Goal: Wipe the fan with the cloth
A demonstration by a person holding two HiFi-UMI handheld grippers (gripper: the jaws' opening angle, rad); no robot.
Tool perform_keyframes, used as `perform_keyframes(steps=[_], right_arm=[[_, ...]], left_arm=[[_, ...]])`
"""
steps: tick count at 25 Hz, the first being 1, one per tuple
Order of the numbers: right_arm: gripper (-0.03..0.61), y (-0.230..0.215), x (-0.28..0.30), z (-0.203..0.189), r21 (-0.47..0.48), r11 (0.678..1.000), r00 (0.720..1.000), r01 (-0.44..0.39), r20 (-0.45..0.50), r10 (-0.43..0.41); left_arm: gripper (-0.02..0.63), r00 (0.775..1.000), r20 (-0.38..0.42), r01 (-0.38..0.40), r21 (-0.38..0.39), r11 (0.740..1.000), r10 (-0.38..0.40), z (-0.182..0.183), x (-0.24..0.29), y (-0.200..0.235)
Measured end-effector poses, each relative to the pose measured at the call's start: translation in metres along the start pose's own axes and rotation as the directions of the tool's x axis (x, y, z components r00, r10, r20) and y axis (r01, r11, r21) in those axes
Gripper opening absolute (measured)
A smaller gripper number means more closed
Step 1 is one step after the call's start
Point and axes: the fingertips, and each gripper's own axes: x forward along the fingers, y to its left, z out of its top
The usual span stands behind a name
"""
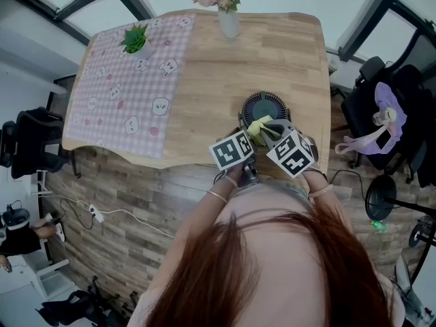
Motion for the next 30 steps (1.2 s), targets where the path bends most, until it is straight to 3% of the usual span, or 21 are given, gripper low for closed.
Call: perform_keyframes(steps=[10, 30], right_arm=[[0.028, -0.004, -0.006, -0.007, -0.004, 1.0, 1.0, 0.021, -0.022, -0.022], [0.028, -0.027, -0.024, -0.031, 0.114, 0.991, 0.997, 0.074, -0.028, -0.071]], left_arm=[[0.06, 1.0, 0.002, 0.001, -0.002, 1.0, -0.001, 0.0, 0.0, 0.0], [0.06, 1.0, 0.004, 0.002, -0.003, 1.0, -0.002, -0.001, 0.0, 0.0]])
